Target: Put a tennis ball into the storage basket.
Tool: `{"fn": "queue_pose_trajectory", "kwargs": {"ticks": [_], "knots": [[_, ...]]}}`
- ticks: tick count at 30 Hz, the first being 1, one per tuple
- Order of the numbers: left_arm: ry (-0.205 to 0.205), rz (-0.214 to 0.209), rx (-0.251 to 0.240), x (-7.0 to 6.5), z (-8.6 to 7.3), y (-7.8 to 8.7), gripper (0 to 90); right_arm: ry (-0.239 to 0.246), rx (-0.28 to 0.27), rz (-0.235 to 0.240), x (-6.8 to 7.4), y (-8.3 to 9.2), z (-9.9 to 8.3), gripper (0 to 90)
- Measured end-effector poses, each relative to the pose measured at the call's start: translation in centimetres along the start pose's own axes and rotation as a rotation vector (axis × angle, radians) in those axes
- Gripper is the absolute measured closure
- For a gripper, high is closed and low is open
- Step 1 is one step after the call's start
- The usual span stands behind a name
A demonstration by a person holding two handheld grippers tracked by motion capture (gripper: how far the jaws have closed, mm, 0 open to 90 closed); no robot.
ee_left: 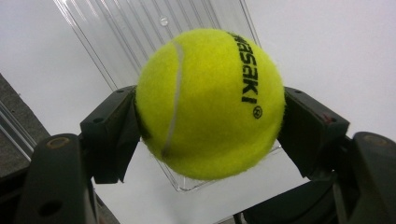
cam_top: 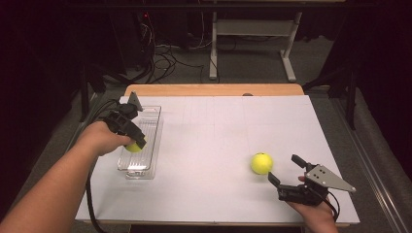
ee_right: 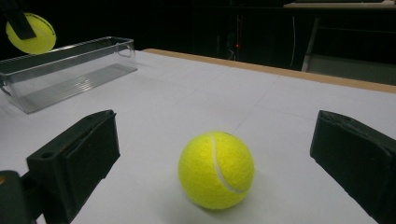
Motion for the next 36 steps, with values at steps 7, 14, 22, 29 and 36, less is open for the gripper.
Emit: {"fn": "queue_pose_trajectory", "kwargs": {"ticks": [7,14,22,29,36], "knots": [[0.014,-0.008,-0.004,0.2,1.1,0.1,27.1,0.0,-0.003,-0.002,-0.1,0.0,0.0,1.7],[0.044,-0.013,-0.007,0.6,2.3,0.3,27.1,0.004,-0.004,0.001,0.0,0.1,0.0,1.7],[0.068,-0.024,-0.015,1.0,3.0,0.4,27.1,0.003,-0.004,0.002,-0.1,0.1,0.0,1.7],[0.084,-0.027,-0.027,1.4,3.2,0.4,27.1,0.003,-0.003,0.003,-0.1,0.0,0.0,1.7],[0.097,-0.01,-0.034,1.6,3.3,0.3,27.0,0.003,-0.001,0.005,0.0,0.0,0.0,1.7]]}}
Point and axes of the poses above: each handheld gripper's, and its own axes: y roughly backward along the jaws, z roughly out of its top, x roughly to its left, the point moved 4 cm from there along -y, roughly forward along the jaws, and after that the axes turned 12 degrees about x, right-handed, at the moved point
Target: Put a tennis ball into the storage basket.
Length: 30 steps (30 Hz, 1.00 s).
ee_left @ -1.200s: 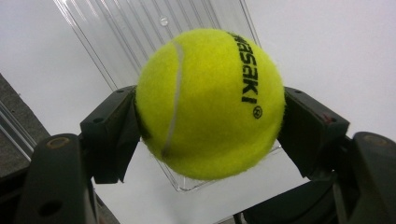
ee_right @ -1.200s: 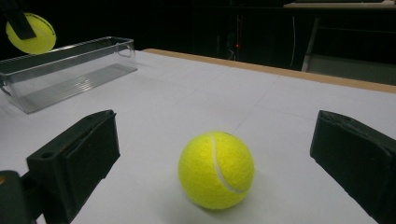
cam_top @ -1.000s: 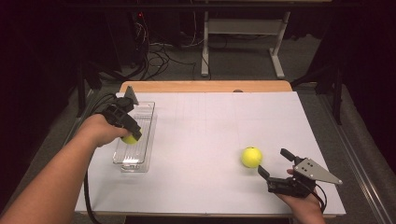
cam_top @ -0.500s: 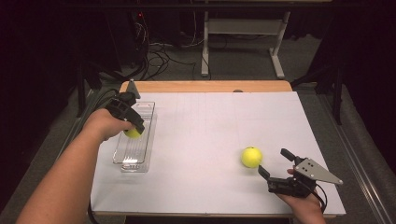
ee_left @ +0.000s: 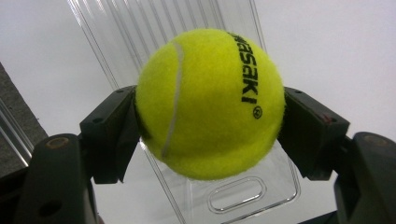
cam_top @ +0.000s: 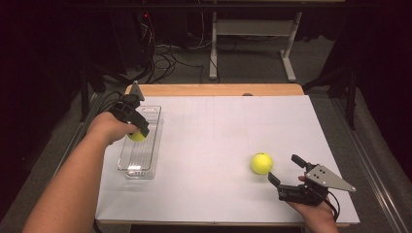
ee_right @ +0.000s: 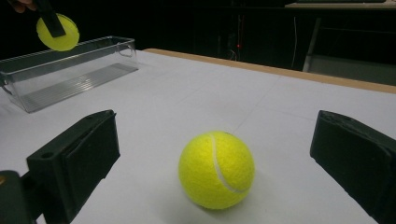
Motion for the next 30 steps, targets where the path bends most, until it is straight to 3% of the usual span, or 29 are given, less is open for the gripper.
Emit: {"fn": "queue_pose_trajectory", "kwargs": {"ticks": [18,30], "knots": [[-0.008,0.024,0.017,-0.8,1.4,-2.0,26.8,-0.003,-0.001,-0.001,-0.1,0.0,-0.1,1.7],[0.013,0.015,0.029,0.1,1.6,-3.4,26.6,-0.005,0.002,-0.001,-0.1,-0.1,-0.1,1.7]]}}
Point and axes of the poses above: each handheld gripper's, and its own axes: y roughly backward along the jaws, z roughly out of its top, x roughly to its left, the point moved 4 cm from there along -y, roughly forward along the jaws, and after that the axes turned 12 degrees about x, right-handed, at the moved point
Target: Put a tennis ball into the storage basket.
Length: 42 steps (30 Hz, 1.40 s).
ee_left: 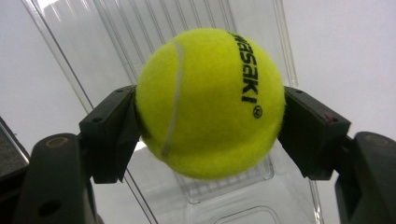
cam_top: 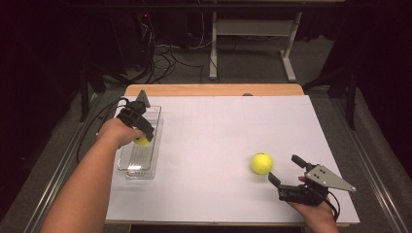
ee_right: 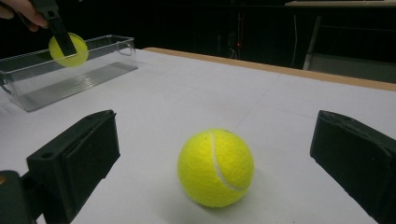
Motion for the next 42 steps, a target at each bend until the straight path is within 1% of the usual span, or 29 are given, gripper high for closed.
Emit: {"fn": "queue_pose_trajectory", "kwargs": {"ticks": [3,7,11,14,16,17,18,19,20,23,27,29,32,38,42], "knots": [[0.002,0.007,0.0,0.1,0.1,-0.2,26.5,0.002,0.001,0.002,0.0,0.0,0.0,1.7],[0.003,0.0,-0.015,0.1,0.1,0.1,26.5,0.003,0.002,0.001,0.0,-0.1,0.0,1.7],[-0.01,-0.005,-0.019,-0.1,0.0,0.2,26.3,0.002,0.002,0.001,0.0,-0.1,0.0,1.7],[-0.009,0.008,-0.027,-0.1,0.0,0.3,26.2,0.003,0.002,0.001,0.0,-0.1,0.0,1.7],[-0.023,0.01,-0.029,-0.1,-0.1,0.4,25.7,0.002,0.001,0.002,0.0,-0.1,0.0,1.7],[-0.033,-0.002,-0.045,-0.2,-0.1,0.6,22.0,0.002,0.0,0.003,0.0,0.0,0.0,1.8],[-0.049,-0.009,-0.059,-0.3,-0.1,0.8,11.4,0.003,-0.001,0.003,0.1,0.0,0.0,1.7],[-0.057,-0.01,-0.062,-0.3,-0.1,0.9,5.6,0.004,-0.001,0.003,0.1,0.0,0.0,1.7],[-0.055,0.013,-0.067,-0.4,-0.2,1.1,0.8,0.003,-0.002,0.004,0.1,0.0,0.0,1.7],[-0.063,0.0,-0.052,-0.6,-0.4,1.2,0.6,0.003,-0.002,0.004,0.1,-0.1,0.0,1.7],[-0.076,-0.014,-0.054,-0.9,-0.6,1.3,0.6,0.007,-0.003,0.003,0.1,-0.1,0.1,1.7],[-0.076,-0.012,-0.049,-1.0,-0.6,1.3,0.6,0.007,-0.002,0.003,0.1,-0.1,0.1,1.7],[-0.08,-0.019,-0.039,-1.2,-0.7,1.3,0.7,0.008,-0.004,0.003,0.1,0.0,0.1,1.7],[-0.067,-0.002,-0.026,-1.5,-1.0,1.4,0.7,0.009,-0.003,0.002,0.1,-0.1,0.1,1.7],[-0.073,0.017,-0.024,-2.2,-1.4,1.3,0.7,0.01,-0.004,0.002,0.1,-0.1,0.1,1.7]]}}
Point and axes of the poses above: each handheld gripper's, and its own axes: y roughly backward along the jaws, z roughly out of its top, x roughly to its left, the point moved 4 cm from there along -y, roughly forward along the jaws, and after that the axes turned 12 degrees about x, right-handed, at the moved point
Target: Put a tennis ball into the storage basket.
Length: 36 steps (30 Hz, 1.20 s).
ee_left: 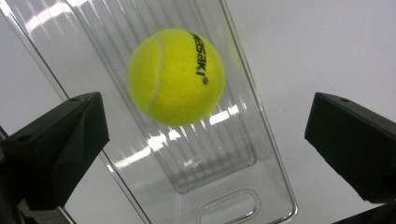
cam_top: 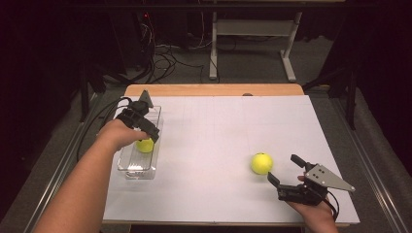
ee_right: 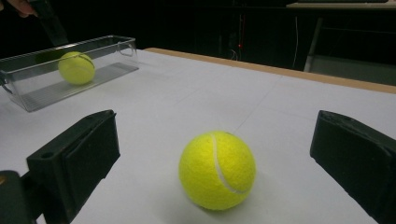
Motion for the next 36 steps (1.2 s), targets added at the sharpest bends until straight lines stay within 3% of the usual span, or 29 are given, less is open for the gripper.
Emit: {"fn": "queue_pose_trajectory", "kwargs": {"ticks": [10,17,36], "knots": [[-0.018,0.012,-0.002,-1.5,-0.4,0.2,0.8,0.003,0.002,0.001,0.1,0.0,0.0,1.7],[-0.052,0.023,0.01,-2.9,-0.4,0.3,0.8,0.004,0.006,0.002,0.2,-0.1,0.0,1.7],[-0.142,0.018,0.032,-8.5,0.9,-0.2,1.0,0.003,0.002,0.003,0.2,0.0,0.1,1.7]]}}
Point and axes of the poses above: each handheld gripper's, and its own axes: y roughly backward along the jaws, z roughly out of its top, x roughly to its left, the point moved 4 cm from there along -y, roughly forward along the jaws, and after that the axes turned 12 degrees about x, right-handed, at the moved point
